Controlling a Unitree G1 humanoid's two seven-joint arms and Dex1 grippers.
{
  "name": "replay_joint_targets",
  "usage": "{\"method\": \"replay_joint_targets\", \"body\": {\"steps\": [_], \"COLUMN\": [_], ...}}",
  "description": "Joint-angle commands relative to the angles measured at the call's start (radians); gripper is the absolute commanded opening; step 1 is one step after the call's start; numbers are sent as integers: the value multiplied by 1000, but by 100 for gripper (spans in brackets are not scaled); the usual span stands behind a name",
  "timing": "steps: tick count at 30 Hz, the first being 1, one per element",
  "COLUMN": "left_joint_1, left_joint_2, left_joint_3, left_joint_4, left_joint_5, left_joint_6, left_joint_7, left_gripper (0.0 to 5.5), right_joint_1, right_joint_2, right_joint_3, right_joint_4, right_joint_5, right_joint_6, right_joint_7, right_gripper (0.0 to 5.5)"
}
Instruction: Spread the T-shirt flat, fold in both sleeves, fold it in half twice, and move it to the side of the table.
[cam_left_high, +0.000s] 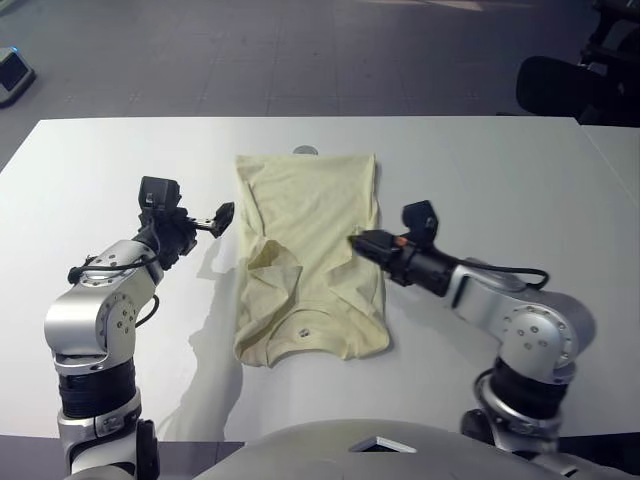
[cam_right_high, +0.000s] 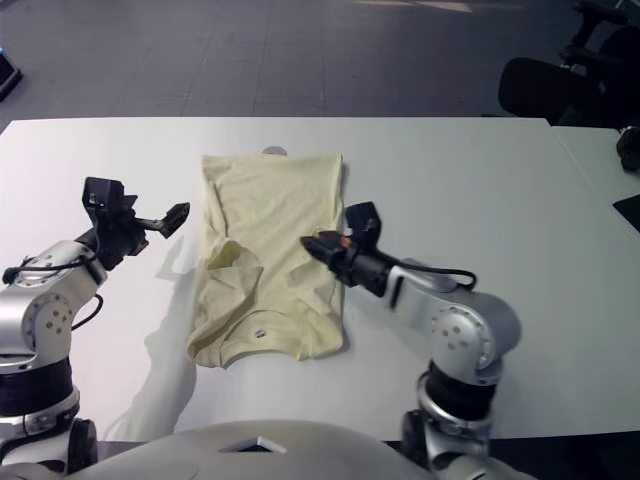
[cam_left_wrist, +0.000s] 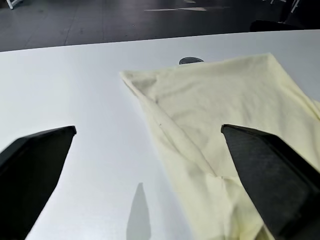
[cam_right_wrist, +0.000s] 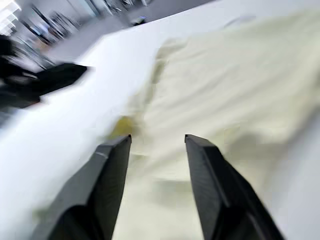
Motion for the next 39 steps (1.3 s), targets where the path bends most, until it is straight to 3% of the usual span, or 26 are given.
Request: {"method": "replay_joint_targets", "body": {"steps": [1,4,9,17,21,27,39], "left_joint_1": [192,293,423,545,574,578,535], "left_joint_2": [244,346,463,486,449,460,471], "left_joint_3": [-104,-125,-168,-237,-280,-336,-380], "left_joint_4": [54,153,228,272,252,214,233], "left_joint_5": [208,303,383,573,668,697,722], "left_joint_6": [-391,-678,-1014,-1353,-1408,-1410,-1397], "left_joint_7": [-240,-377,-547,-536,-468,-470,-463], "left_gripper": [540,540,540,540,537,428,196], "right_joint_1": [232,411,566,553,484,419,387], "right_joint_2": [-540,-726,-879,-777,-696,-596,-524], "right_joint_3": [154,146,192,314,389,477,542], "right_joint_4": [-37,-26,91,142,172,200,214], "right_joint_5": [-306,-388,-592,-758,-839,-916,-959], "right_joint_6": [-435,-671,-1073,-1317,-1347,-1353,-1373], "right_joint_7": [245,450,559,520,501,491,510], "right_gripper": [286,338,421,538,540,540,329]}}
